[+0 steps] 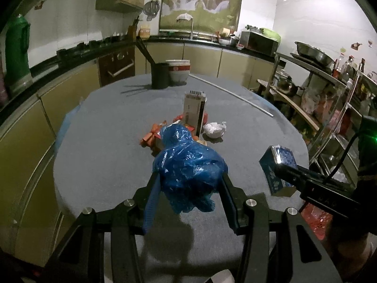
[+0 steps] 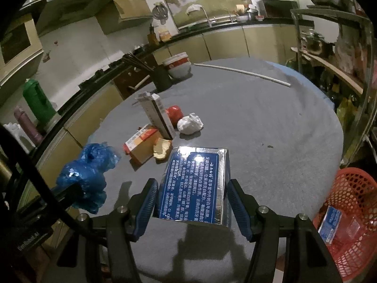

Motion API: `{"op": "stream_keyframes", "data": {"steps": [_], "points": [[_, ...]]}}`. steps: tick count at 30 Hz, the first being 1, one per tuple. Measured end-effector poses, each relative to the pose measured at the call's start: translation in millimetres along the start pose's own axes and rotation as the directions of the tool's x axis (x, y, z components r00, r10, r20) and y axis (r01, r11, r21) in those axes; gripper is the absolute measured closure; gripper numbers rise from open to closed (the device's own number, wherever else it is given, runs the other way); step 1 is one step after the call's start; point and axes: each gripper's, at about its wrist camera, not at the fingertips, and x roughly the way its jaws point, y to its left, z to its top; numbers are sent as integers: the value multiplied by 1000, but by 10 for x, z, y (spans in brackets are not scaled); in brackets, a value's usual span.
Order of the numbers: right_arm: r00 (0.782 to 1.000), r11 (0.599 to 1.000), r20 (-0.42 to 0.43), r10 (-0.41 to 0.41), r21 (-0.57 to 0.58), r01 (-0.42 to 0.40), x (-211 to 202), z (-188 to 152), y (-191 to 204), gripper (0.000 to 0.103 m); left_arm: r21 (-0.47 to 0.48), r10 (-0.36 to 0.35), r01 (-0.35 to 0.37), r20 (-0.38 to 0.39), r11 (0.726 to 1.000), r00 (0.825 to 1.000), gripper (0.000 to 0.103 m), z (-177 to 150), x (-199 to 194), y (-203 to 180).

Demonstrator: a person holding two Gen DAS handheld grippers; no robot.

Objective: Collect trash
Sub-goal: 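Grasp the blue plastic bag with the left gripper and lift it, then hold the blue bag and the toothpaste box raised while turning toward the basket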

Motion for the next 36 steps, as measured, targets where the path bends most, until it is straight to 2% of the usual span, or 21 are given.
{"op": "stream_keyframes", "data": {"steps": [12,23,36], "points": [[996,999,87,30,-32,-27,-407,-68,150,39,51,28,-35,128,998,991,52,-18,-447,-98],[984,999,174,33,-45,-26,-801,-96,158,39,153,100,-147,276,977,956,52,-20,-864,-397],[971,999,237,36,-23,-31,-1059,-121,15,39,169,159,-224,333,960,930,52,8,-1047,-550]]}}
